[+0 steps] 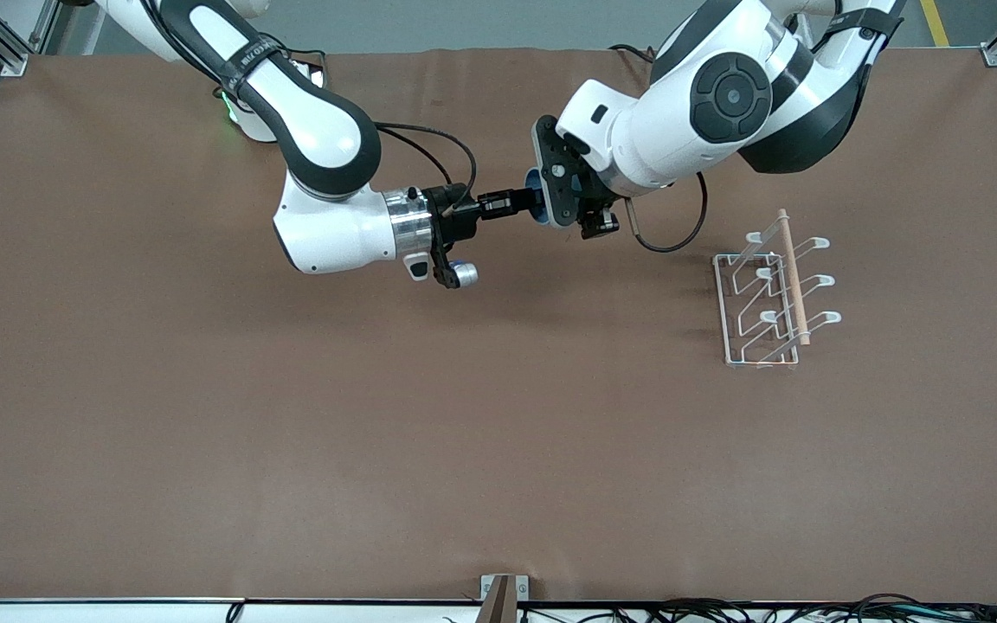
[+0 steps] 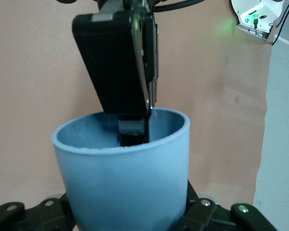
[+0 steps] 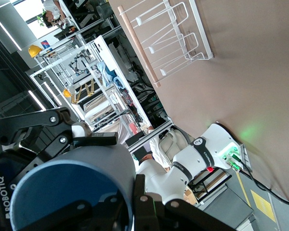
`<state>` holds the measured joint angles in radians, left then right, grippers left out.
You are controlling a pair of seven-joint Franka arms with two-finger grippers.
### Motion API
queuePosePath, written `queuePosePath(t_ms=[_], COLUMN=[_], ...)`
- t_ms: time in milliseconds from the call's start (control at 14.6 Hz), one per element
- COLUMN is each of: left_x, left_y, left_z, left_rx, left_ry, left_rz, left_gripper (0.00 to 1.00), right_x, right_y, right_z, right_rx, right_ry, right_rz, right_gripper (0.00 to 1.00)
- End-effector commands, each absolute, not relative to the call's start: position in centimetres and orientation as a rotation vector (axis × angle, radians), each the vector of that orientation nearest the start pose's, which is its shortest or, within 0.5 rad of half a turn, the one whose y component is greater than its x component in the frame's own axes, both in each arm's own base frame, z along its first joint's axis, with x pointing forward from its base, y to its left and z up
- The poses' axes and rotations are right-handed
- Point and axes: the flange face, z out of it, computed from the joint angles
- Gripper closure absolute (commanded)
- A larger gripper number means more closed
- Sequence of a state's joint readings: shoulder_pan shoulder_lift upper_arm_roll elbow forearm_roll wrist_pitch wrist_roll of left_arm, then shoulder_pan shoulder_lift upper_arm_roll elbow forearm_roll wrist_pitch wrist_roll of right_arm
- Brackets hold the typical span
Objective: Hang cup on cup holder
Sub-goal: 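Grasp the cup base with the left gripper from the right gripper, then open the right gripper and withdraw while the left gripper carries the cup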
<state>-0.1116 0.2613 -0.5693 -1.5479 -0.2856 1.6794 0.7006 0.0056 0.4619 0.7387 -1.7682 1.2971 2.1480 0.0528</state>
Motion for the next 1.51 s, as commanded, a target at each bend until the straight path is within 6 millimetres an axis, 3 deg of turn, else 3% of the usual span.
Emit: queuePosePath(t_ms=[0,68,137,274,547,821,1026,1232,1437], left_x=[48.5,48.5,48.6,49.3,49.9,49.7,51.1,53.1,54.5], left_y=[-37.8,-37.8,-37.5,-36.3,-34.6,-33.5,-30.5,-29.0,-26.8], left_z=[51.9,52.1,52.1,52.1,51.1,49.4,46.5,43.4,39.4], left_rx=[-2.799,-2.808,-2.819,-2.837,-2.619,-2.298,-2.099,-1.941,-1.781], left_ry=[2.209,2.193,2.179,2.139,2.06,1.972,1.84,1.752,1.665], left_rz=[0.189,0.19,0.194,0.221,0.284,0.425,0.626,0.699,0.814], left_gripper=[0.88,0.88,0.89,0.92,0.98,1.0,0.99,0.99,0.99], right_x=[50.1,50.1,50.0,50.3,53.3,56.7,59.1,61.0,60.5], right_y=[43.0,42.9,42.8,41.9,36.3,27.2,19.3,11.6,4.4], right_z=[41.1,41.1,41.2,42.9,44.9,46.4,47.8,51.4,55.8], right_rx=[-1.802,-1.803,-1.815,-1.843,-2.131,-2.572,-2.872,-3.035,-3.105], right_ry=[0.232,0.241,0.247,0.29,0.38,0.421,0.399,0.413,0.273], right_rz=[0.603,0.607,0.611,0.6,0.469,0.201,-0.002,-0.109,-0.126], right_gripper=[0.79,0.49,0.0,0.0,0.0,0.0,0.0,0.0,0.0])
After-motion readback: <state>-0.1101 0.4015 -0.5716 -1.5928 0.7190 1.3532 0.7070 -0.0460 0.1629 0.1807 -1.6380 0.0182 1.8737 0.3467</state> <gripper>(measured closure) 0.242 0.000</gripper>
